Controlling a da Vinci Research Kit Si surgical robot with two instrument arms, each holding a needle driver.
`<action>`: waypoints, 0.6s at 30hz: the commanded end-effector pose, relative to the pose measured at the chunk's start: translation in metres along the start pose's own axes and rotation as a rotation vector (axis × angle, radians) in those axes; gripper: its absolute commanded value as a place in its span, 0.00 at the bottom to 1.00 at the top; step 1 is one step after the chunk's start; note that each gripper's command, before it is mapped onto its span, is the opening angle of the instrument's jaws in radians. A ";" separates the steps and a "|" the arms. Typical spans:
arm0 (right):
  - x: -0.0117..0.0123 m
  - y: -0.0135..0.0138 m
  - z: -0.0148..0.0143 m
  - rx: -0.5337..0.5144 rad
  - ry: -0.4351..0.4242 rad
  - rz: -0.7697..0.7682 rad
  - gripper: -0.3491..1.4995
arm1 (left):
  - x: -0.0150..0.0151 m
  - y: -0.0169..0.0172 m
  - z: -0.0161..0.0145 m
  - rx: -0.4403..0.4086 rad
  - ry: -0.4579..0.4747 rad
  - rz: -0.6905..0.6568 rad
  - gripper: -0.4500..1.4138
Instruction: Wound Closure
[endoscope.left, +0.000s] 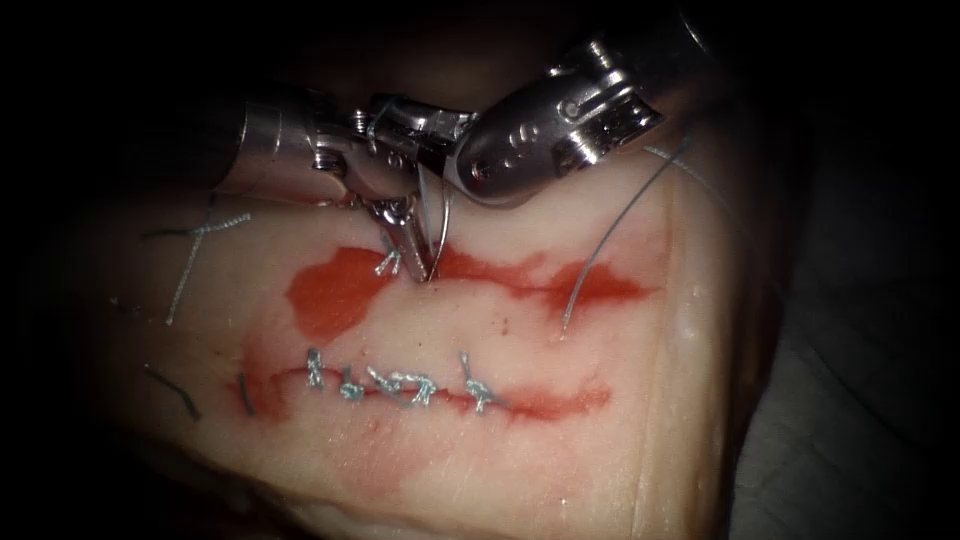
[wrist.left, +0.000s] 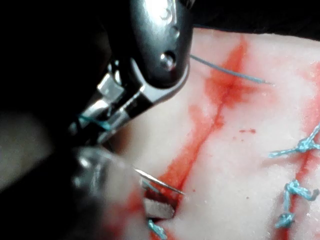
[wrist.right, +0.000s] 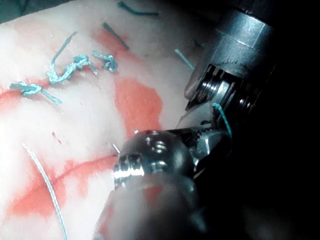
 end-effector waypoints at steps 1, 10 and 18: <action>-0.0001 0.0001 0.0011 0.005 -0.002 0.001 0.00 | -0.0004 0.0007 0.0001 -0.001 0.000 -0.001 0.00; 0.0000 0.0006 0.0012 0.004 -0.006 -0.011 0.00 | -0.0002 0.0008 0.0013 -0.030 0.021 -0.005 0.00; 0.0005 0.0010 0.0013 -0.012 0.006 -0.073 0.00 | 0.0000 0.0004 0.0020 0.067 0.063 -0.116 0.00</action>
